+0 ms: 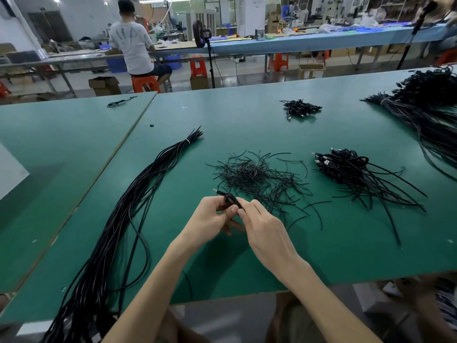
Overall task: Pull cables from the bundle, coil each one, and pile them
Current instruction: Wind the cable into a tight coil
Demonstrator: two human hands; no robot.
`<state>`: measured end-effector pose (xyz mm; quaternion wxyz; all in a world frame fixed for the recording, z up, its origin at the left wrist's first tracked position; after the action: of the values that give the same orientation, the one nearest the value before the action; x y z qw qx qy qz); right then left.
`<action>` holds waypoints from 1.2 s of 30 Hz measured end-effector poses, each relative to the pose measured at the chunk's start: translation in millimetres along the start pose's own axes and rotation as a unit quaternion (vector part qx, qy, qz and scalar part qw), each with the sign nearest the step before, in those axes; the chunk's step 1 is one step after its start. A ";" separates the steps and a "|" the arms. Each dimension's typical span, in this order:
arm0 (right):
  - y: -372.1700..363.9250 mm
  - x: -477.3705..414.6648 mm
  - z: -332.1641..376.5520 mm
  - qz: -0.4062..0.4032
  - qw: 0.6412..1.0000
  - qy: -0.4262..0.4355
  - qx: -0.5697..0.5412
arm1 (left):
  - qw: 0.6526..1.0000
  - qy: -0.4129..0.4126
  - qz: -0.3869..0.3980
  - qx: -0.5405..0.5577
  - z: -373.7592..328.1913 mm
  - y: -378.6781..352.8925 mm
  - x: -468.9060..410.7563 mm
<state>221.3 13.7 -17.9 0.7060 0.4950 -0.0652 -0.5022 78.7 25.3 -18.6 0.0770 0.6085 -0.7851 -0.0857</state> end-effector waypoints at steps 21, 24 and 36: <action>-1.4 -2.4 -9.3 0.036 0.991 -0.065 -0.108 | 0.958 -0.081 -0.098 -0.255 0.5 -7.4 -0.3; -1.1 -2.3 -11.1 0.026 0.990 -0.060 -0.122 | 0.957 -0.089 -0.095 -0.260 -0.9 -7.9 -0.9; -4.1 -4.7 -20.5 0.002 0.983 -0.048 -0.175 | 0.970 -0.097 -0.084 -0.205 -8.4 -10.2 2.7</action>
<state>228.5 30.3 -29.4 0.7791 0.3387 -0.0111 -0.5274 89.6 19.8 -12.7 0.1160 0.6323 -0.7006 -0.3095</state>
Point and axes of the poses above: each hand's wrist, its own x-axis away from the middle knuckle, its own y-axis out of the back of the hand, z = x × y, the point moved 5 cm from there along -x, towards the middle knuckle, and after that the axes turned 10 degrees about z, right-handed, at the moved point
